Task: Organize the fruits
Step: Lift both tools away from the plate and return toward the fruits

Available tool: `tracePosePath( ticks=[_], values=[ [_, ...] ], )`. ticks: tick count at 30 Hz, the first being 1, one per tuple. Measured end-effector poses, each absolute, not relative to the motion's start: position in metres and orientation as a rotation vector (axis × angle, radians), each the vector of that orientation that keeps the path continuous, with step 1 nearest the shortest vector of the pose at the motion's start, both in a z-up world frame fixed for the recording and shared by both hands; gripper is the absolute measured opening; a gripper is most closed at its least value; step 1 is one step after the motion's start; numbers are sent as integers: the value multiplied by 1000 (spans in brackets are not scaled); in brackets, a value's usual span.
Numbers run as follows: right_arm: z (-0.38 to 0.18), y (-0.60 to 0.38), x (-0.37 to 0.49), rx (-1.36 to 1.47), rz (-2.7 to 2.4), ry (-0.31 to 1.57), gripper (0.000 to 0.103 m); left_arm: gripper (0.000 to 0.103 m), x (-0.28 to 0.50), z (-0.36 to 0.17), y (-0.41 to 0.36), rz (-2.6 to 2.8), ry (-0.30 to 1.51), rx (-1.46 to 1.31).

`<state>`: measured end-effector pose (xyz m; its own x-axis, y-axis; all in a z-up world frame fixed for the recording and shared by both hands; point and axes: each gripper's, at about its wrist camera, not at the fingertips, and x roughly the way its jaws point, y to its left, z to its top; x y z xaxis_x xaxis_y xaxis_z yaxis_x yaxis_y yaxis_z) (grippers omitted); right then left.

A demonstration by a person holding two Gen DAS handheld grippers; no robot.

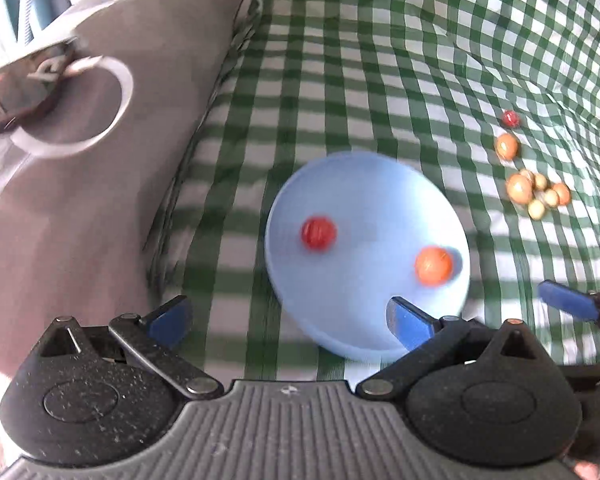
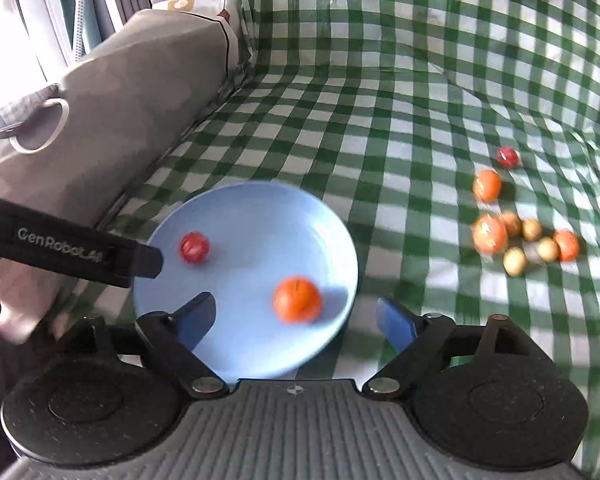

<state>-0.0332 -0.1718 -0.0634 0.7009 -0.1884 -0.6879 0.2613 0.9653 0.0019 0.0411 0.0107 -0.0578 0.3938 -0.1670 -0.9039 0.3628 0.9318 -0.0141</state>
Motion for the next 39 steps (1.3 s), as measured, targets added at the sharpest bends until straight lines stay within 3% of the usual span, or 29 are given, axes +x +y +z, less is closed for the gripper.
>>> tracePosePath(
  ticks=[9, 27, 39],
  values=[
    [-38, -136, -95, 94, -328, 638, 100, 103, -12, -35, 26, -326, 1048, 244],
    [-23, -122, -119, 135, -324, 569, 100, 103, -39, 0, 34, -290, 931, 250],
    [-23, -128, -133, 165, -323, 528, 100, 103, -47, -1, 21, -306, 946, 297]
  ],
)
